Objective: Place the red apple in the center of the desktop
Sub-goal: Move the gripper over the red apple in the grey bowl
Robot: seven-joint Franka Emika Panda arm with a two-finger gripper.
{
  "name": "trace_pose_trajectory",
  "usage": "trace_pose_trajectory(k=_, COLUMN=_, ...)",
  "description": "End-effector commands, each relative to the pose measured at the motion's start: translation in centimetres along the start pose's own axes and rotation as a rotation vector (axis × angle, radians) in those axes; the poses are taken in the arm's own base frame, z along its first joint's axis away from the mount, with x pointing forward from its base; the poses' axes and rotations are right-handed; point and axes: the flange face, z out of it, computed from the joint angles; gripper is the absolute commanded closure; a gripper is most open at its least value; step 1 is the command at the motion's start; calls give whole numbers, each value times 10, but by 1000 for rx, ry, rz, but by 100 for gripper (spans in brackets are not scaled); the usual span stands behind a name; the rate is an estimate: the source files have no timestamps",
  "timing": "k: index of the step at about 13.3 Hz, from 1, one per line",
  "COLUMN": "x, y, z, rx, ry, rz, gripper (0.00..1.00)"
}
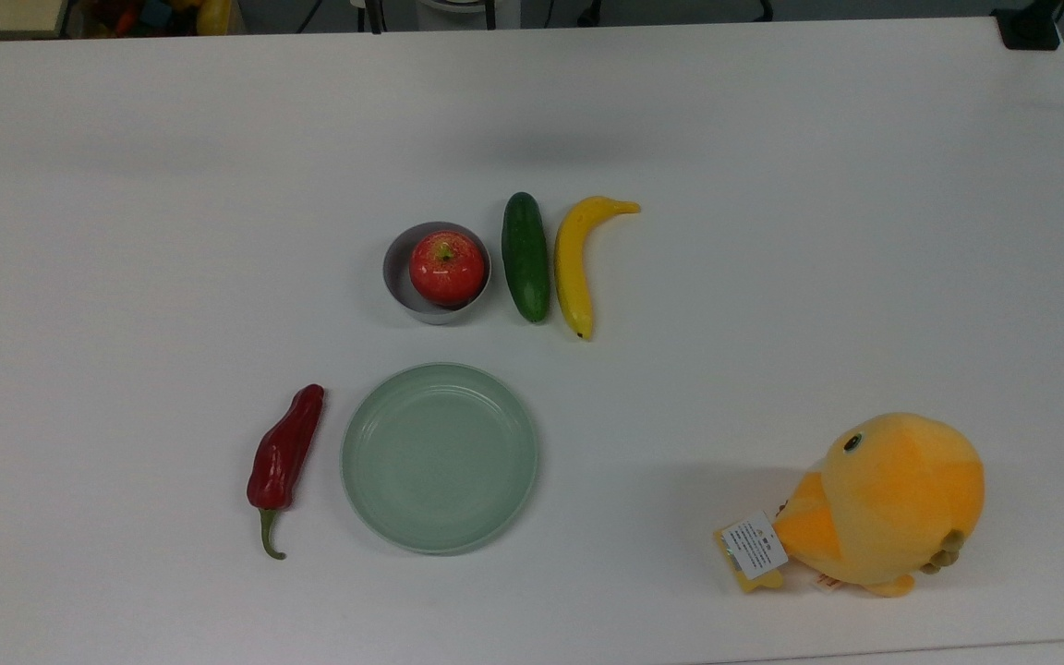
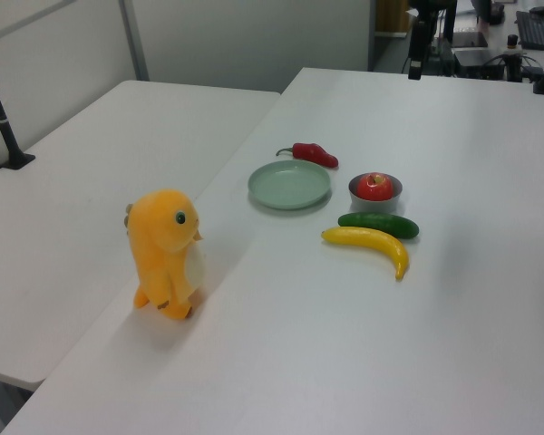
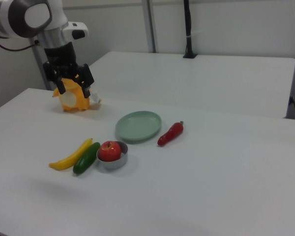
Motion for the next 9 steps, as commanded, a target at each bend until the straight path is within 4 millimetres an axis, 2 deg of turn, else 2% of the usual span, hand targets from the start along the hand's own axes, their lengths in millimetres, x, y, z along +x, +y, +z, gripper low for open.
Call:
trace_pose_trajectory(k=1, x=0, y=-1, z=-4, rx=2, ry=-3, rz=-9, gripper=0)
trace_pose_trajectory(k=7, x=-1, y=-1, z=-3, rx=3, ry=-6, rz=-16, gripper=0)
trace_pose_trajectory(k=9, x=0, y=-1, z=-1, rx=4, ry=-9, rz=-86, gripper=0)
